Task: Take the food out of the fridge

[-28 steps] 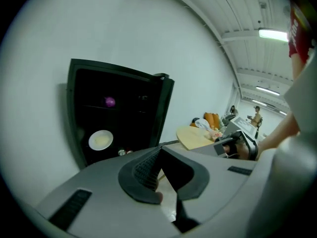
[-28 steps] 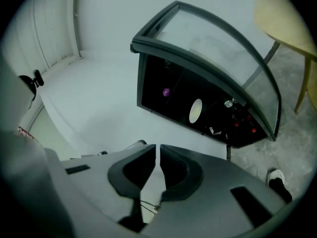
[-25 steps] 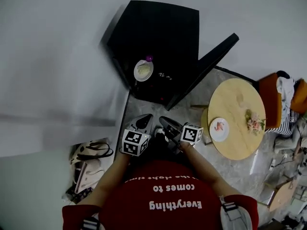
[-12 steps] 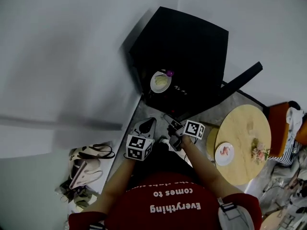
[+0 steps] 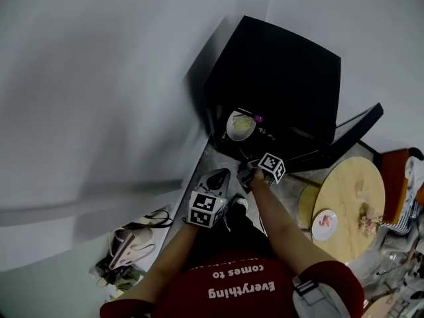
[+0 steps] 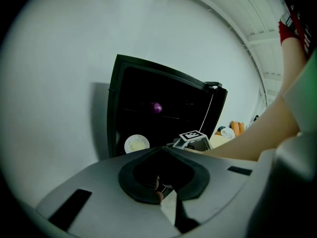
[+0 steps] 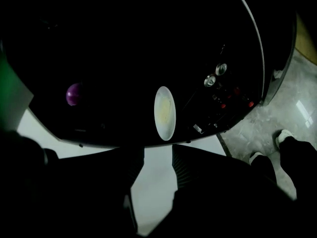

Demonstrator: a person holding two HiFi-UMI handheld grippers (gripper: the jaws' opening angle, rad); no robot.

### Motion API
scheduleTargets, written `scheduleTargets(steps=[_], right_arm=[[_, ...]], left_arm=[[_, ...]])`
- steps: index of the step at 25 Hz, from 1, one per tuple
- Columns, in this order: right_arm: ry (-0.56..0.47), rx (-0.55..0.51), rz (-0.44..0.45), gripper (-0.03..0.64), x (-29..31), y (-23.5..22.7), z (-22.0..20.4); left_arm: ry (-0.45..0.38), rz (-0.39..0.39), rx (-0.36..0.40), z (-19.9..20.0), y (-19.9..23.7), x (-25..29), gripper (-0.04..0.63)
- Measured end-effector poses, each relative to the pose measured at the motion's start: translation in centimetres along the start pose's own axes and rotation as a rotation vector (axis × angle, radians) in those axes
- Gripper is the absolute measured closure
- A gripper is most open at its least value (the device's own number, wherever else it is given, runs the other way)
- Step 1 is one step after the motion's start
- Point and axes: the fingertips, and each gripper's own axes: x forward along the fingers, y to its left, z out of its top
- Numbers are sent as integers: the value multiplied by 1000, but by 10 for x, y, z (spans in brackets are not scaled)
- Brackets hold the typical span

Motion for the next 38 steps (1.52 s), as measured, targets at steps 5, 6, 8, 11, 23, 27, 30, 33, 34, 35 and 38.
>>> scheduleTargets(steps=[5, 6, 8, 11, 23, 27, 30, 33, 34, 35, 38], right_arm=[[-82, 67, -55, 457, 38, -17, 15], [-90, 71, -60, 457, 45, -18, 17], [-107, 69, -75, 457, 54, -22, 22], [-137, 60, -108, 457, 62, -28, 31], [-221, 109, -111, 581, 70, -36, 40], [-206, 123, -63, 591, 69, -35, 37], [-197, 133, -39, 591, 64, -36, 34], [-182, 150, -11, 591, 57, -34, 27], [-174, 151, 0, 591, 53, -33, 25], [-165, 145, 10, 591, 49, -31, 23], [-127, 102, 22, 591, 31, -24, 15]], left_arm=[[38, -57, 8, -8, 10, 4, 589], [47, -63, 11, -11, 13, 4, 589], [62, -73, 8, -16, 18, 2, 589], [78, -74, -8, -26, 26, -3, 589], [130, -118, -12, -43, 33, -16, 589], [147, -125, 0, -49, 35, -16, 589], [157, -139, 5, -49, 34, -15, 589], [161, -154, 10, -48, 32, -13, 589], [162, -159, 14, -48, 31, -12, 589], [163, -165, 19, -47, 29, -11, 589], [169, -188, 44, -43, 24, -7, 589]])
